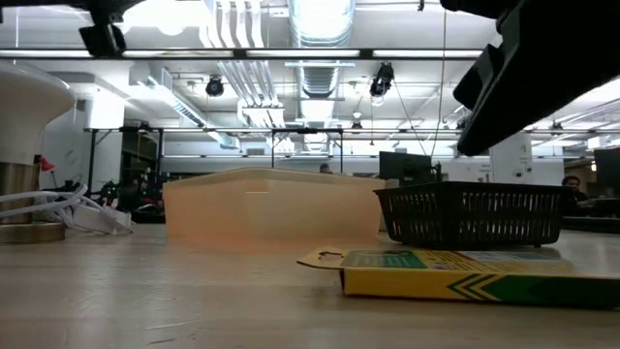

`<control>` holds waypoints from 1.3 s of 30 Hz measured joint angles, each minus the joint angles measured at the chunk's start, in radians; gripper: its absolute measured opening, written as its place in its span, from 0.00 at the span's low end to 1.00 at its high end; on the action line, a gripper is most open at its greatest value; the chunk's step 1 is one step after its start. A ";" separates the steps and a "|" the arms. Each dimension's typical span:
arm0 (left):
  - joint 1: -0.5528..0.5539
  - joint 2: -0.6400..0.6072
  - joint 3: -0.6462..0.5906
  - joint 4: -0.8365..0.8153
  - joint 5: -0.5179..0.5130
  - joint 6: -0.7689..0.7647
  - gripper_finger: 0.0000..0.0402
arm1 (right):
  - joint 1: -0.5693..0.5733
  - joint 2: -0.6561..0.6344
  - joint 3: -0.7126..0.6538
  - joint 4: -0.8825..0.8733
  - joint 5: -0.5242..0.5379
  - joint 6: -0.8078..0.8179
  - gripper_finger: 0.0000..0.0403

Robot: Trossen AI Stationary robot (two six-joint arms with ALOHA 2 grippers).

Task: Pick & Place School Supplies
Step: Put the yellow crayon box into the black bin

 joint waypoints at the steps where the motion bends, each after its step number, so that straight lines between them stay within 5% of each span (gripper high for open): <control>1: -0.011 0.023 0.013 -0.001 0.001 0.011 0.46 | 0.000 0.000 -0.003 0.000 0.000 0.010 0.04; 13: -0.350 0.306 0.050 -0.001 -0.078 -0.012 0.46 | 0.037 0.000 -0.064 0.009 -0.011 0.133 0.04; 23: -0.790 0.509 0.043 0.037 -0.569 -0.235 0.46 | 0.059 0.000 -0.064 0.022 -0.011 0.116 0.04; 27: -0.917 0.626 0.040 0.126 -0.688 -0.323 0.46 | 0.059 0.000 -0.064 0.023 -0.011 0.080 0.04; 35: -1.024 0.889 0.089 0.273 -0.831 -0.510 0.46 | 0.066 0.000 -0.064 0.024 -0.011 0.017 0.04; 39: -1.028 1.039 0.152 0.280 -0.811 -0.587 0.46 | 0.071 0.000 -0.064 0.026 -0.037 0.001 0.04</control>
